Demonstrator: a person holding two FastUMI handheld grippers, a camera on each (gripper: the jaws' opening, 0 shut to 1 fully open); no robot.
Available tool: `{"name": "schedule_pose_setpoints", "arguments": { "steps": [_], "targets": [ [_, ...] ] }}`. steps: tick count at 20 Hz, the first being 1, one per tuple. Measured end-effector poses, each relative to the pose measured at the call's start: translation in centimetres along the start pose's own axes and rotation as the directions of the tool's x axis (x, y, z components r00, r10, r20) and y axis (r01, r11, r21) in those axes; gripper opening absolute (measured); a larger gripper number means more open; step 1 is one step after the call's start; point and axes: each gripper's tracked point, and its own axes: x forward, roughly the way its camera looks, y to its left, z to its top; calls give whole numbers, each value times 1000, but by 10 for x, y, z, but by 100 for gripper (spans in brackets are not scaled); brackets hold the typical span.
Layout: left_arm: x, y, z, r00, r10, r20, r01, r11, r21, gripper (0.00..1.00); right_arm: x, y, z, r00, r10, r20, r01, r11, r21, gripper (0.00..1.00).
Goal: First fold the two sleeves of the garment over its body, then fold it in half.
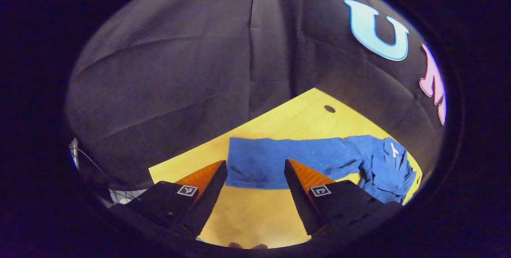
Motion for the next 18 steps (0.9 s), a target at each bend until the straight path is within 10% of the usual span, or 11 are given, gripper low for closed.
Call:
{"name": "schedule_pose_setpoints", "arguments": {
  "steps": [12, 14, 17, 18],
  "targets": [
    [19, -19, -2, 983, 12, -186, 3, 997, 79, 81, -85, -36, -24, 998, -48, -47, 47, 999, -11, 98],
    [25, -25, -4, 983, 6, -182, 7, 997, 74, 64, -88, -29, -28, 998, -29, -51, 28, 999, -20, 98],
    [29, -34, -2, 987, -31, -156, 38, 999, 39, 8, -91, -24, -40, 996, -13, -88, 12, 1000, -7, 98],
    [27, -36, -2, 988, -46, -150, 50, 998, 24, 8, -91, -25, -39, 996, -15, -87, 15, 1000, 2, 98]
  ]
}}
